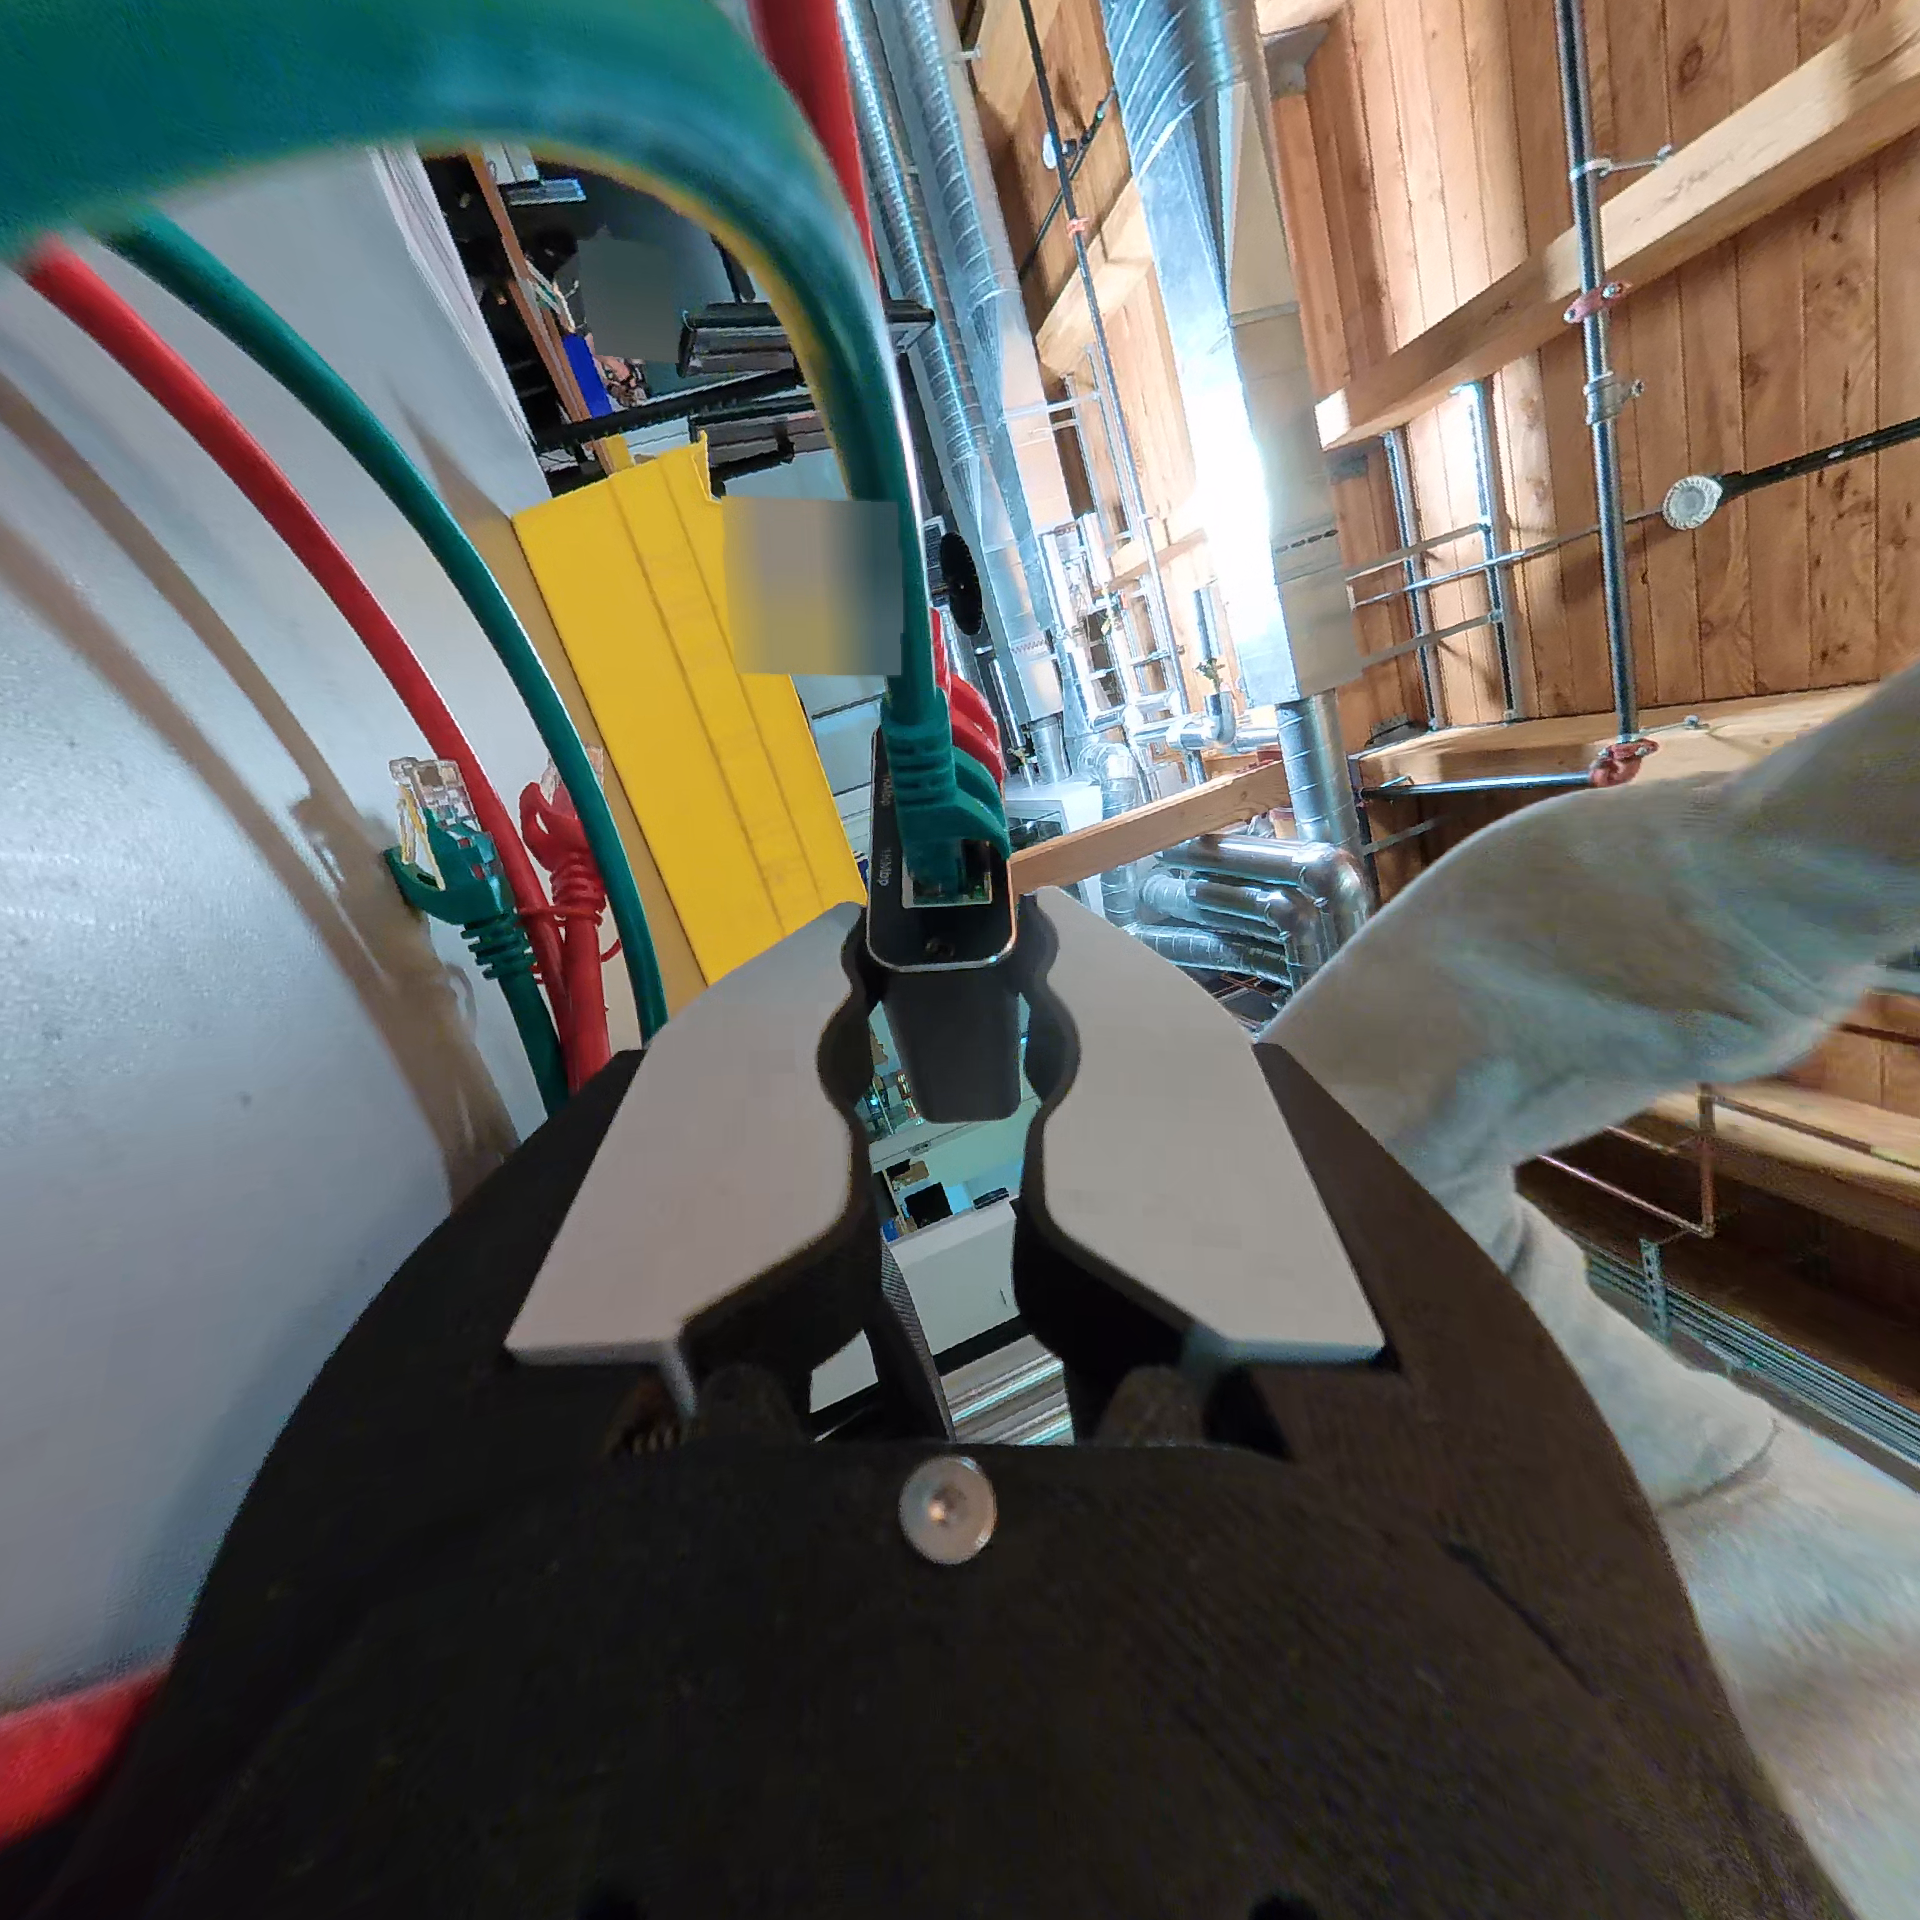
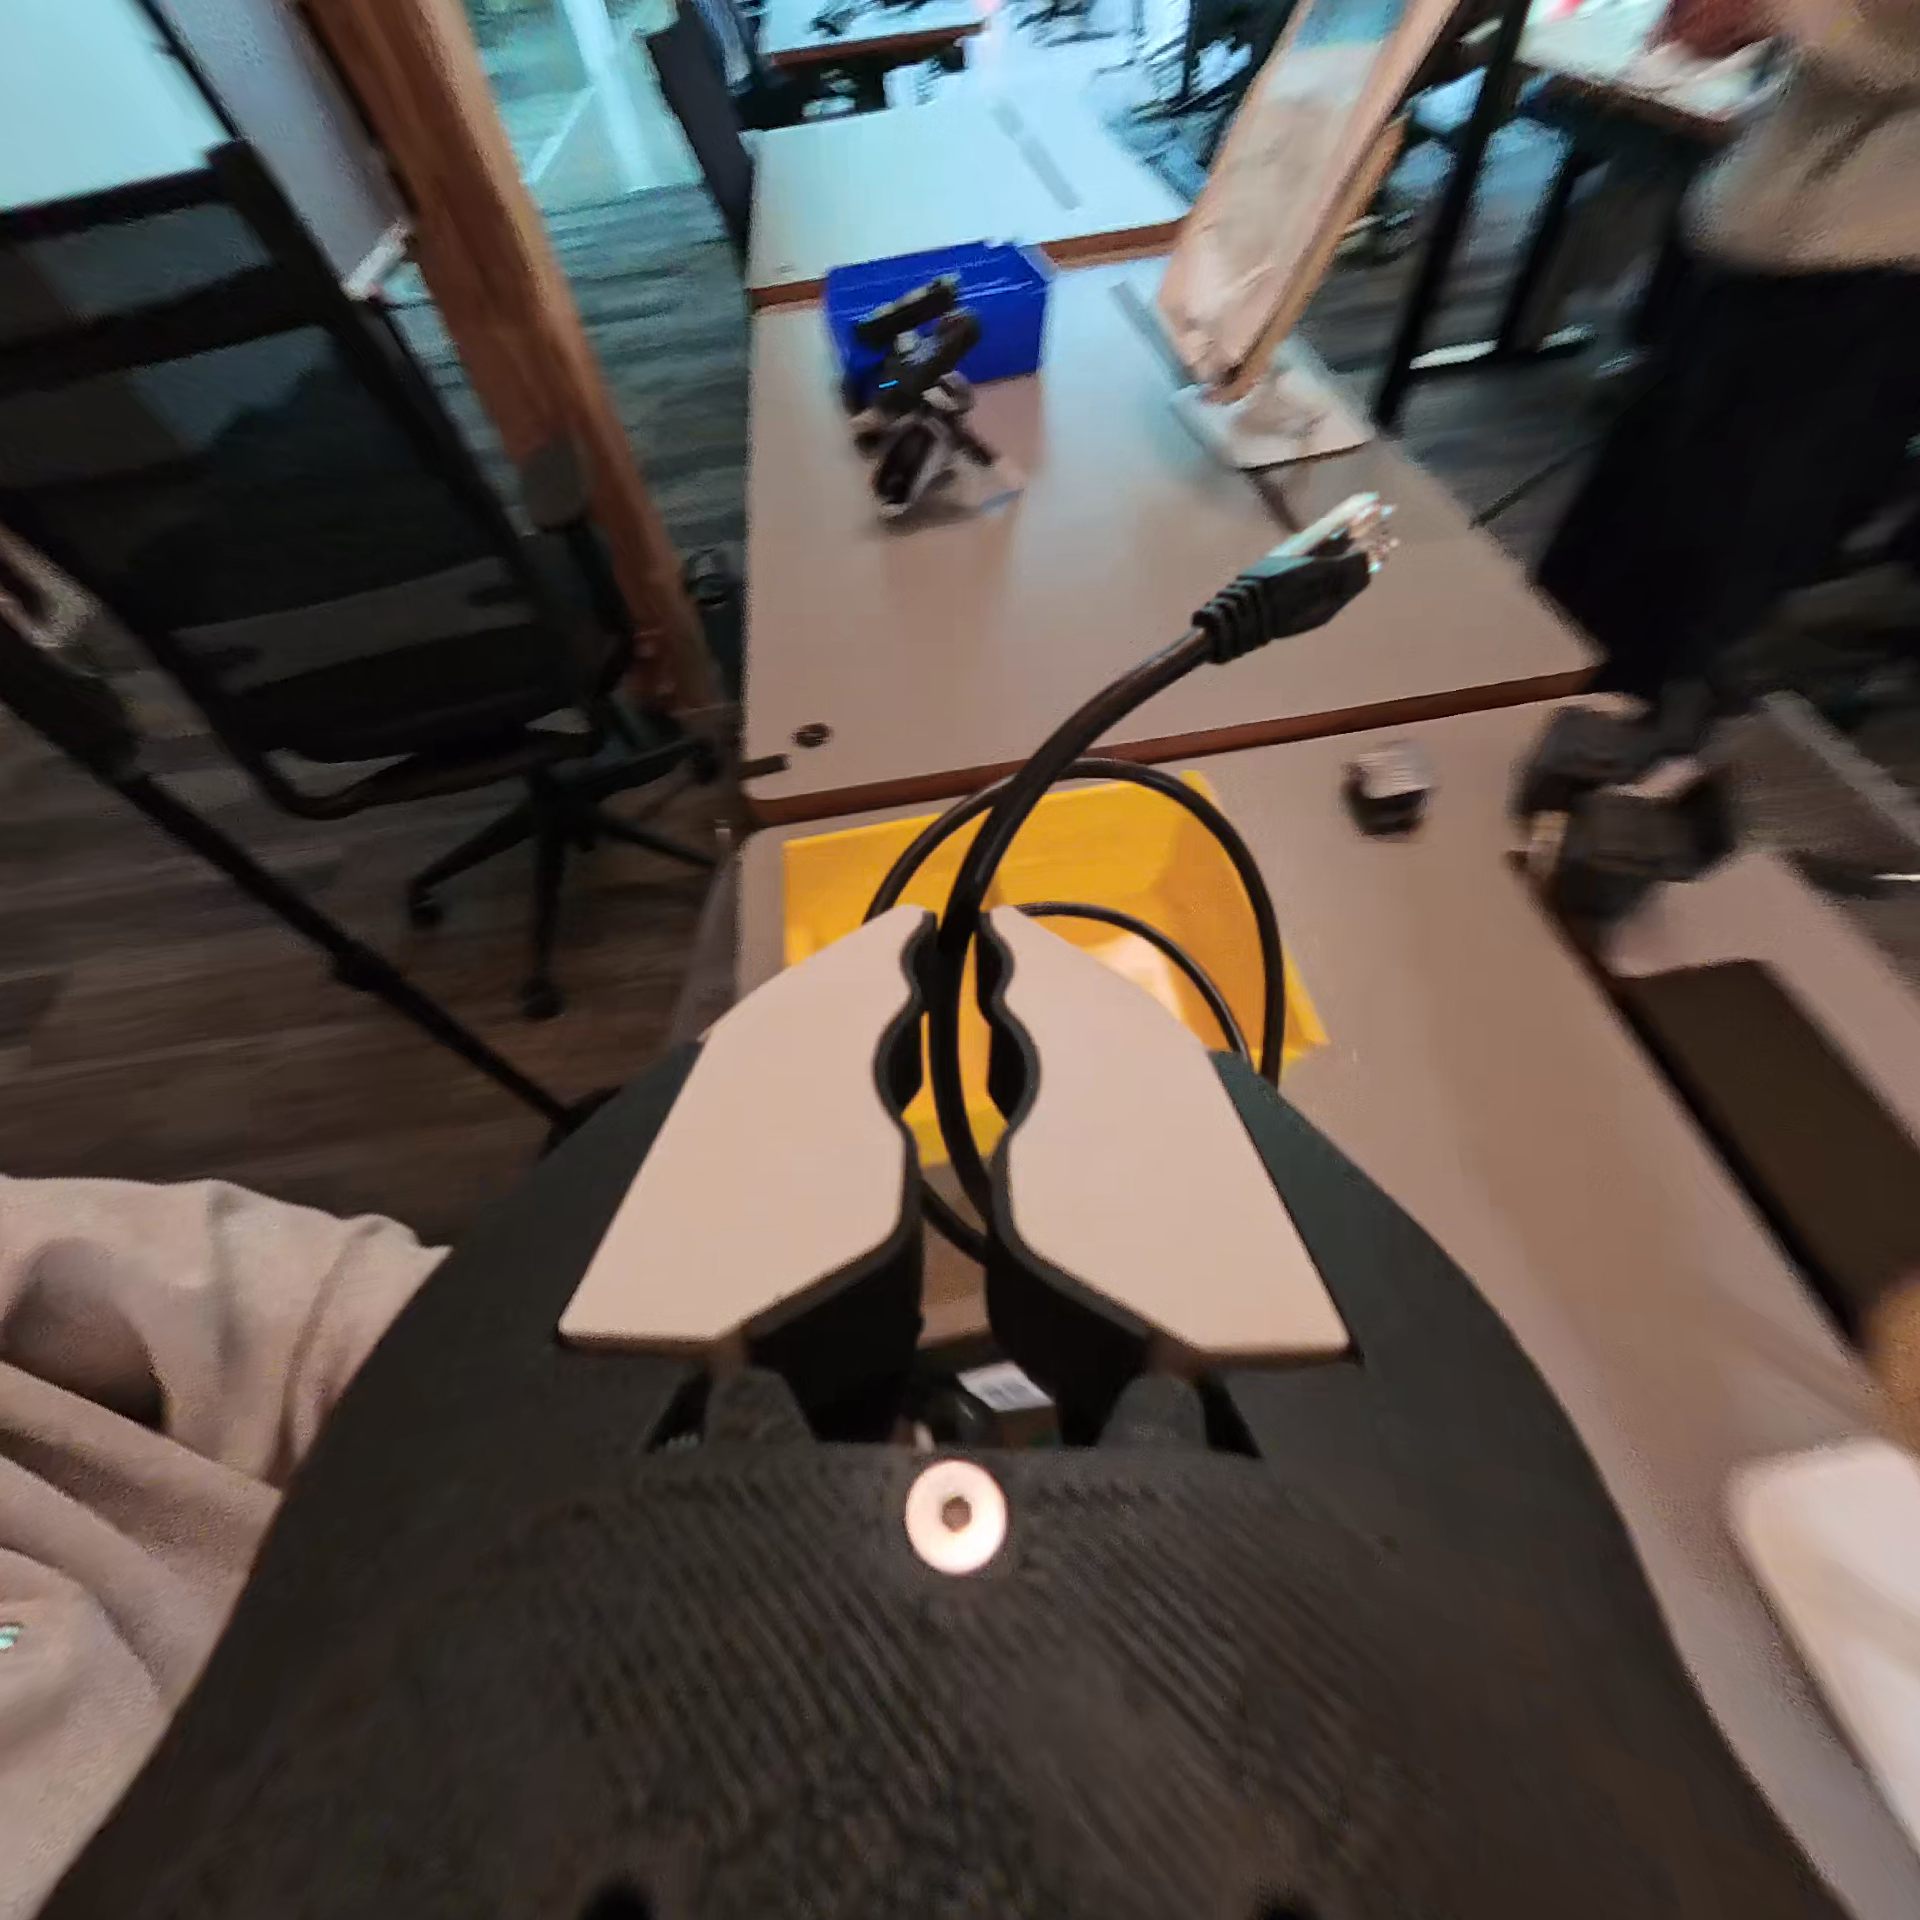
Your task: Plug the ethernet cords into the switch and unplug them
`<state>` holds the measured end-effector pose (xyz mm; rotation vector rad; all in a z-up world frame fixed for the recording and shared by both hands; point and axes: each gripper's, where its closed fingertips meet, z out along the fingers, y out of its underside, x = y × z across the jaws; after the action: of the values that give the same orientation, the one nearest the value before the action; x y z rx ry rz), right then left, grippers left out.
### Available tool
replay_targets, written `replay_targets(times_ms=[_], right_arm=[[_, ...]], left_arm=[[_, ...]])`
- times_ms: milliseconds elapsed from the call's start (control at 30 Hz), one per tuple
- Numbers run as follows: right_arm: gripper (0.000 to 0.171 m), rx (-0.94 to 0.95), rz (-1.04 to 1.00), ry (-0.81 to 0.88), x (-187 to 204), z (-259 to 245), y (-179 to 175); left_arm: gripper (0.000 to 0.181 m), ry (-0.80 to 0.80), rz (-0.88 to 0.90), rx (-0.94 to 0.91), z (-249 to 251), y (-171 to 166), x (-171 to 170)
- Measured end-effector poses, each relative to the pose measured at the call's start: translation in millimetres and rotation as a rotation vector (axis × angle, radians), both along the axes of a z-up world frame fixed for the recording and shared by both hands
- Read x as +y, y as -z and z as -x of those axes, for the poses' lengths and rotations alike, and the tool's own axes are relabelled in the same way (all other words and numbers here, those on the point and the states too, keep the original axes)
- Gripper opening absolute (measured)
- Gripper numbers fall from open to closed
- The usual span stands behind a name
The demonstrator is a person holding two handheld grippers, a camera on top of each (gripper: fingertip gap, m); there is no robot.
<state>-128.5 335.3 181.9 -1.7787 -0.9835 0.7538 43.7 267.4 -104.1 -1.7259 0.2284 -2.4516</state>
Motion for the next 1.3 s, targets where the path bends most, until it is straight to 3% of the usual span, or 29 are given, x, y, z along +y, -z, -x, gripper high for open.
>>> replay_targets(times_ms=[133,233,333,433,633,733,833,967,1100,1200,1300], right_arm=[[0.006,-0.066,-0.126,0.178,-21.7,-97.8,-17.4],[0.006,-0.186,-0.171,0.283,-44.9,-160.9,5.2],[0.007,-0.424,-0.192,0.367,-70.6,-216.8,58.6],[0.007,-0.654,-0.195,0.341,-105.3,-253.6,128.2],[0.007,-0.927,-0.057,0.265,-166.4,-276.1,270.8],[0.014,-1.053,-0.065,0.289,-179.3,-286.8,313.9],[0.024,-0.978,-0.069,0.342,-182.8,-289.0,323.5],[0.035,-0.633,-0.032,0.440,-183.2,-282.0,302.7],[0.031,-0.328,-0.051,0.657,-164.8,-293.5,277.8],[0.027,-0.117,0.056,0.758,-150.3,-291.9,289.3],[0.016,-0.231,0.144,0.865,-140.3,-303.3,326.6]], left_arm=[[0.024,-0.012,-0.004,-0.001,0.4,-0.1,0.8],[0.024,-0.034,-0.007,-0.004,1.6,-0.4,2.9],[0.025,-0.051,-0.007,-0.019,3.7,-1.8,4.6],[0.025,-0.060,-0.008,-0.035,5.8,-3.6,5.4],[0.025,-0.062,-0.013,-0.031,6.0,-3.0,5.0],[0.025,-0.073,-0.015,-0.019,5.3,-1.8,6.0],[0.025,-0.087,-0.019,-0.010,5.2,-0.9,7.2],[0.025,-0.082,-0.016,-0.014,5.4,-1.1,7.0],[0.025,-0.076,-0.015,-0.015,5.3,-1.1,6.7],[0.024,-0.070,-0.014,-0.018,5.5,-1.3,6.3],[0.025,-0.069,-0.014,-0.019,5.6,-1.6,6.4]])
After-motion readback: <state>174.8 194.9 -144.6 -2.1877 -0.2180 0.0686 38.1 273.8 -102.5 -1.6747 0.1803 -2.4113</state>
